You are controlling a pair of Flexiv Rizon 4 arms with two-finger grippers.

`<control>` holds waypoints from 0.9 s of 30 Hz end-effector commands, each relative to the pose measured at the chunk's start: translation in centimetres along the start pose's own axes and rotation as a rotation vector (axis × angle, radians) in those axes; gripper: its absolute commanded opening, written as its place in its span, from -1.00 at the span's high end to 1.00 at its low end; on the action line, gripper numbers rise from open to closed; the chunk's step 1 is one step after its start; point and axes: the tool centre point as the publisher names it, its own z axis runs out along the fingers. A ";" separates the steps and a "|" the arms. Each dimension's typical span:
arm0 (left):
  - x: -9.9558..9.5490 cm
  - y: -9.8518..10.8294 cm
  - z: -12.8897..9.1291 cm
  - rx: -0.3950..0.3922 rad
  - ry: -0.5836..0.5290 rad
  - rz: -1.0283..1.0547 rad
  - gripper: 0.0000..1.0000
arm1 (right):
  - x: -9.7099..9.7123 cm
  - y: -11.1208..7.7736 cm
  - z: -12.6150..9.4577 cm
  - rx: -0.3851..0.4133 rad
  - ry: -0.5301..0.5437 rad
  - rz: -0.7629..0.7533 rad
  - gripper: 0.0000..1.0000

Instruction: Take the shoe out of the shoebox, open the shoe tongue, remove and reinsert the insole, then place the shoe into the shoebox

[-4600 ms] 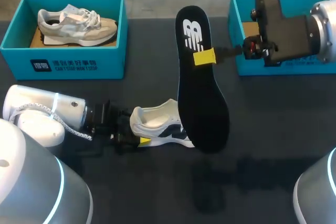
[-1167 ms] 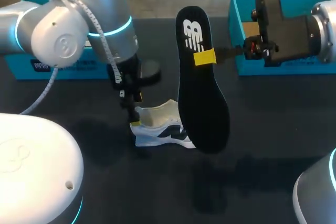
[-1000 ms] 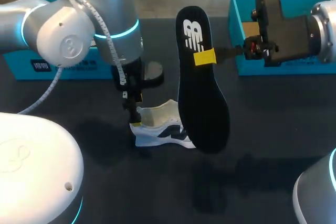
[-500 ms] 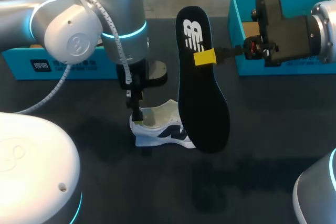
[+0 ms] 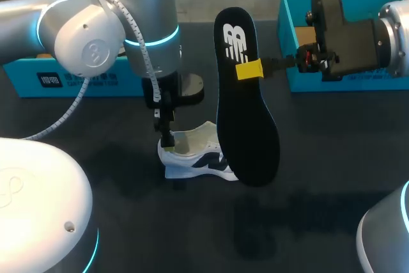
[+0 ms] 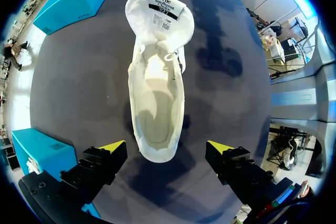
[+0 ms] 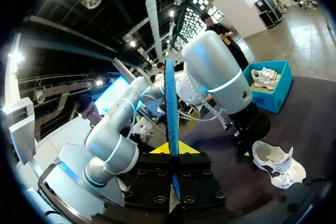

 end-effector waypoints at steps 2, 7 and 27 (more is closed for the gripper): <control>-0.9 -1.1 -0.5 0.004 -0.008 0.003 -1.00 | -0.1 0.1 0.2 0.001 -0.001 0.002 1.00; -2.3 -2.5 -0.3 0.052 0.018 0.007 -1.00 | -0.1 0.1 0.2 0.001 -0.001 0.002 1.00; -5.3 -8.4 5.4 0.040 0.025 0.017 -1.00 | -0.1 0.1 0.2 0.001 -0.001 0.002 1.00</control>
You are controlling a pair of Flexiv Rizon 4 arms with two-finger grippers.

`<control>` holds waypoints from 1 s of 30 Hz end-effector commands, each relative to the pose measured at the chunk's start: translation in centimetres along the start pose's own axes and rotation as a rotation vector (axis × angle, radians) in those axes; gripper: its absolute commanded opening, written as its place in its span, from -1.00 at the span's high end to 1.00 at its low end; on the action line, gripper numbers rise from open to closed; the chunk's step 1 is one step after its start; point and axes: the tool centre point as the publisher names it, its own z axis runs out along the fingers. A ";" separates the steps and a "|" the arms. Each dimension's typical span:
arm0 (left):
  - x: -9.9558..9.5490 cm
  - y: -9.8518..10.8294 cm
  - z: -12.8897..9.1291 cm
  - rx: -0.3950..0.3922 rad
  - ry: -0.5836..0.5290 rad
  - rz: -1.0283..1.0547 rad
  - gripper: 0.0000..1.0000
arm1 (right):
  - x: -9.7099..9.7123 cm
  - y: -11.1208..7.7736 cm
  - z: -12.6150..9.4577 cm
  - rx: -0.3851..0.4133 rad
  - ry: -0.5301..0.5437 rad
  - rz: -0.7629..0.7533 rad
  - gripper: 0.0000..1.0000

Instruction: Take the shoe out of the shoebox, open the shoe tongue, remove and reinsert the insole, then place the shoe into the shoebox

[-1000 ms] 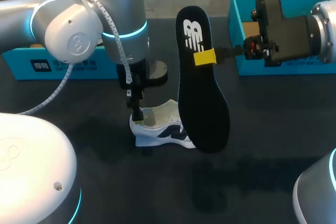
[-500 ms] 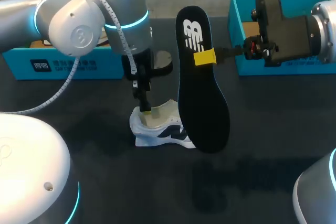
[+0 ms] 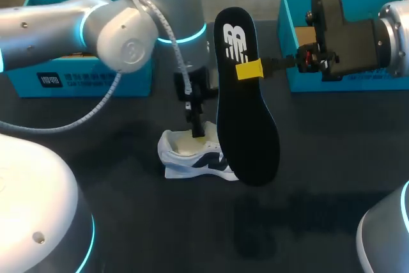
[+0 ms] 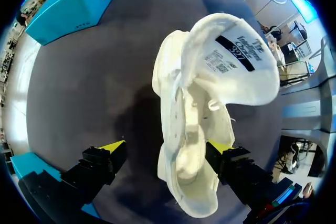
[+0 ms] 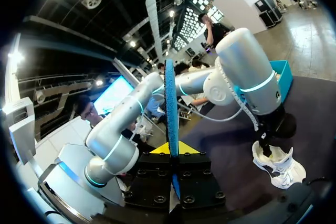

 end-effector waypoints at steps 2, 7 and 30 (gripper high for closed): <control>-0.3 -1.7 1.8 -0.018 0.009 0.004 -1.00 | -0.1 0.0 0.2 0.001 -0.001 0.002 1.00; -0.3 -2.1 3.0 -0.017 0.015 0.002 -1.00 | -0.1 0.0 0.2 0.001 -0.001 0.002 1.00; -0.7 -1.1 5.0 -0.025 0.044 -0.006 0.32 | -0.1 0.0 0.2 0.001 -0.001 0.002 1.00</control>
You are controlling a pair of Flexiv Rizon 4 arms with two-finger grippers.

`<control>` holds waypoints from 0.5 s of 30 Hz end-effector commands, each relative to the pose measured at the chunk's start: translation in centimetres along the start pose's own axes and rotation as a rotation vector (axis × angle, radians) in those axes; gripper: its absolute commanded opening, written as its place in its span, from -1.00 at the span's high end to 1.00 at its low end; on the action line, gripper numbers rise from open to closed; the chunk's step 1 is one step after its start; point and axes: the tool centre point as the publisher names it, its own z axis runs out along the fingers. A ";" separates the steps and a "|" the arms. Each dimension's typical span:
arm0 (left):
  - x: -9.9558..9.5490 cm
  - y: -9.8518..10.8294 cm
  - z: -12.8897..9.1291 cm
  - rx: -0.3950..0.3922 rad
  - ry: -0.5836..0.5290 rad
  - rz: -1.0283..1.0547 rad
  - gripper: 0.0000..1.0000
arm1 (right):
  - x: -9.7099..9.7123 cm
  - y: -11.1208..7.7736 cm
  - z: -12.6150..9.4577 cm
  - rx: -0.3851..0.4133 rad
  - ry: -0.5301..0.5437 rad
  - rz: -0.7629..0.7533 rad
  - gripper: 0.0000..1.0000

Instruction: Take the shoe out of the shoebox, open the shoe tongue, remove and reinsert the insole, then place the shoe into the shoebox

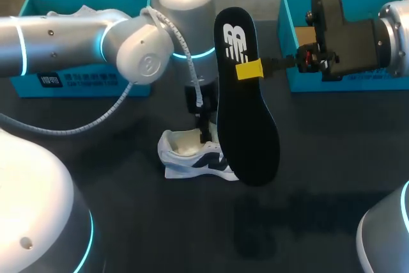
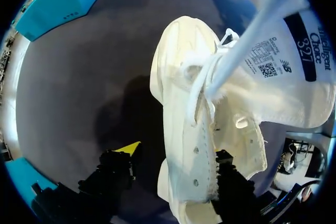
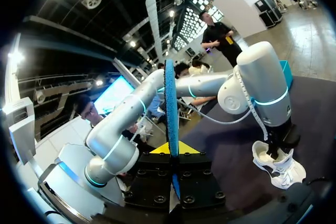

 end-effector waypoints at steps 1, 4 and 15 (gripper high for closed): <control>-0.3 -0.3 0.5 -0.001 0.011 0.005 0.32 | -0.1 0.0 0.2 0.001 -0.001 0.002 1.00; -0.2 -0.3 0.6 0.001 0.021 0.011 0.56 | -0.1 0.0 0.2 0.001 -0.001 0.002 1.00; 0.4 0.6 -1.5 -0.003 0.077 0.109 1.00 | -0.1 0.0 0.2 0.001 -0.001 0.002 1.00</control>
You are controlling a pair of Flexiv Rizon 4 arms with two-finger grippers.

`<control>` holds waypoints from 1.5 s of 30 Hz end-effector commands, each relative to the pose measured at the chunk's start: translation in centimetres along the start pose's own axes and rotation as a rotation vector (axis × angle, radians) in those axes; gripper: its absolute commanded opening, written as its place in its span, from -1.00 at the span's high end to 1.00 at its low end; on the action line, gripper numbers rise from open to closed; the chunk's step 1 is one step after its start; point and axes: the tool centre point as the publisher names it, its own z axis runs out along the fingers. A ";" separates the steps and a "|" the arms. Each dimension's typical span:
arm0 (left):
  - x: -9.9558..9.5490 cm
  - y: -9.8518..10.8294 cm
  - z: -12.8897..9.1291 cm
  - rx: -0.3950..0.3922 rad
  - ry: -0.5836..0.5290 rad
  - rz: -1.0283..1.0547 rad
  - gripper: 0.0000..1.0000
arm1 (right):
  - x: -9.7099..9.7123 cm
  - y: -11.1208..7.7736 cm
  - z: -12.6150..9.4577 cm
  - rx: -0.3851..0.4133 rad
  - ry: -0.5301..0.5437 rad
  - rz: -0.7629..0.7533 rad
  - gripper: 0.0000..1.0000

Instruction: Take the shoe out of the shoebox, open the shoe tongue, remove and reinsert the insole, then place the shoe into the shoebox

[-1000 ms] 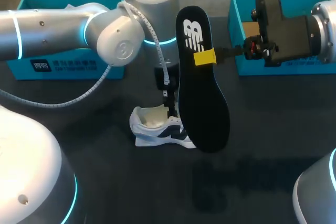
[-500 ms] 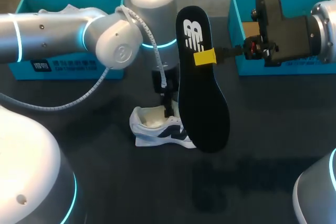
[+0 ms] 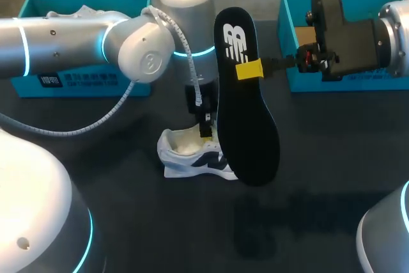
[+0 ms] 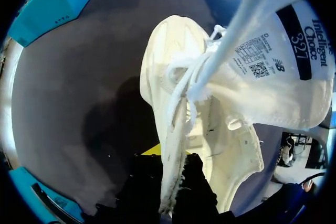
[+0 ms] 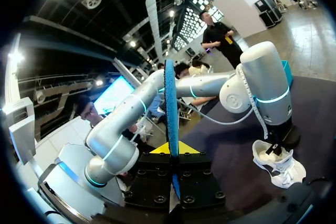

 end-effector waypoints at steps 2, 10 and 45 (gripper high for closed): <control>0.0 0.8 -2.1 -0.018 0.030 0.066 1.00 | -0.1 0.0 0.2 0.001 -0.001 0.002 1.00; 0.1 1.0 -4.3 -0.063 0.142 0.321 1.00 | -0.1 0.0 0.2 0.001 -0.001 0.002 1.00; -1.7 0.5 -7.4 -0.356 0.330 1.394 1.00 | -0.1 0.0 0.2 0.001 -0.001 0.002 1.00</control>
